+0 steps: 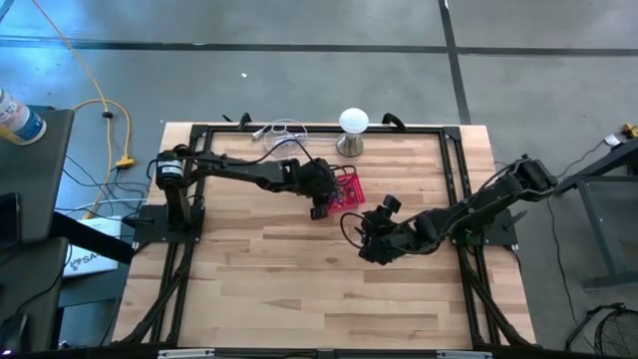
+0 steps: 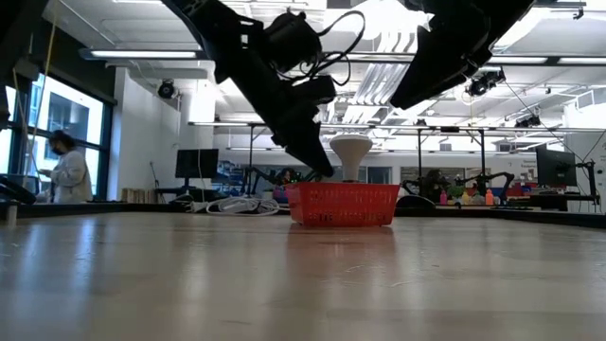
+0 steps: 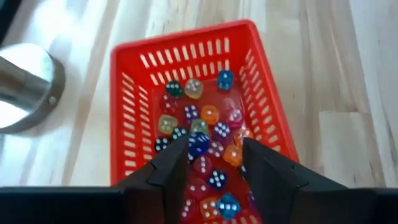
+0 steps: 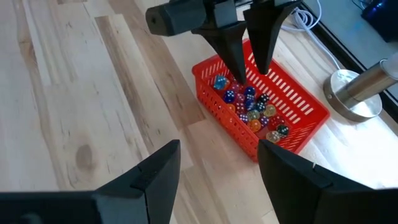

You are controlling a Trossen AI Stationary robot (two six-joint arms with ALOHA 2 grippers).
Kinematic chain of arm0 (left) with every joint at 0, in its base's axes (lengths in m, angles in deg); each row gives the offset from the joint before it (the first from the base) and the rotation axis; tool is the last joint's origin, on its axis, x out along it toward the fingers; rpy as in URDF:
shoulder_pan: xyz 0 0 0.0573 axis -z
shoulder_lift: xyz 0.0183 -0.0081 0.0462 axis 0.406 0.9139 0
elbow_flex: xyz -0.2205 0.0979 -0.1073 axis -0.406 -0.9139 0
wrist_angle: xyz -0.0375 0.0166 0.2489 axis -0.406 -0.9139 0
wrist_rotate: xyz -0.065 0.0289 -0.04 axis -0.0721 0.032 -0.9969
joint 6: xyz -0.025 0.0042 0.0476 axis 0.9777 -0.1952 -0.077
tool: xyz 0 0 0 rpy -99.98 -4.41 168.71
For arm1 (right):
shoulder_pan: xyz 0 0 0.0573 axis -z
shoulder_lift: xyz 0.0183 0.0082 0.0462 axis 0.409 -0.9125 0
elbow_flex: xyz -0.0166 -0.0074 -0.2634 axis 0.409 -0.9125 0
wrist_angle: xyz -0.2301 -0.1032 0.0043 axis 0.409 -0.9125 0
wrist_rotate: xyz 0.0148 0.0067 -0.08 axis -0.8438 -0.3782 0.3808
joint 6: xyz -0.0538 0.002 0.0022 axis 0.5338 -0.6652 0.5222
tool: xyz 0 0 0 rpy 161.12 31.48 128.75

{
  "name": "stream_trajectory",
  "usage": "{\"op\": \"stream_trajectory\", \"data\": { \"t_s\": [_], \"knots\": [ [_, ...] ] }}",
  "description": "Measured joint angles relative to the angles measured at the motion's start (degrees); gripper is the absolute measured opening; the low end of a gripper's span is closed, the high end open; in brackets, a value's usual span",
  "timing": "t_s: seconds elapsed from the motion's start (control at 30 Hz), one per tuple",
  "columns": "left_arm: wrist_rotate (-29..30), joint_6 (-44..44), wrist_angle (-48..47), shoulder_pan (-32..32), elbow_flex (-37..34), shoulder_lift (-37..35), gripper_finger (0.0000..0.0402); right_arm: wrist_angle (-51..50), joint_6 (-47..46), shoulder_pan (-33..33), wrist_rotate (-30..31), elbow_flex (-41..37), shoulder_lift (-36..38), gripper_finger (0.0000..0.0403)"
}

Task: Pick & Place Dice
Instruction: Return to Home Position

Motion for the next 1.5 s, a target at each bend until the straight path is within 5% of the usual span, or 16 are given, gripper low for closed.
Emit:
{"op": "stream_trajectory", "data": {
  "t_s": [0.3,0.57,0.73,1.23,1.5],
  "knots": [
    [9.22,-1.26,-4.30,1.57,-0.01,-3.96,0.0160,0.34,3.59,0.52,0.99,0.00,0.00,0.0205],
    [8.15,2.04,-15.64,2.13,0.02,-14.57,0.0140,7.57,8.64,0.75,0.84,0.02,-1.39,0.0205],
    [0.39,1.29,-25.10,2.11,-0.04,-20.47,0.0126,12.41,14.37,1.97,-0.79,0.07,-3.09,0.0205],
    [-2.56,6.87,-27.55,5.96,-12.52,-32.39,0.0098,12.45,12.93,2.78,-6.22,0.00,-3.21,0.0134],
    [-1.67,18.26,-28.94,16.51,-20.94,-34.64,0.0098,12.44,14.60,2.82,-4.28,0.00,-3.21,0.0089]
  ]
}}
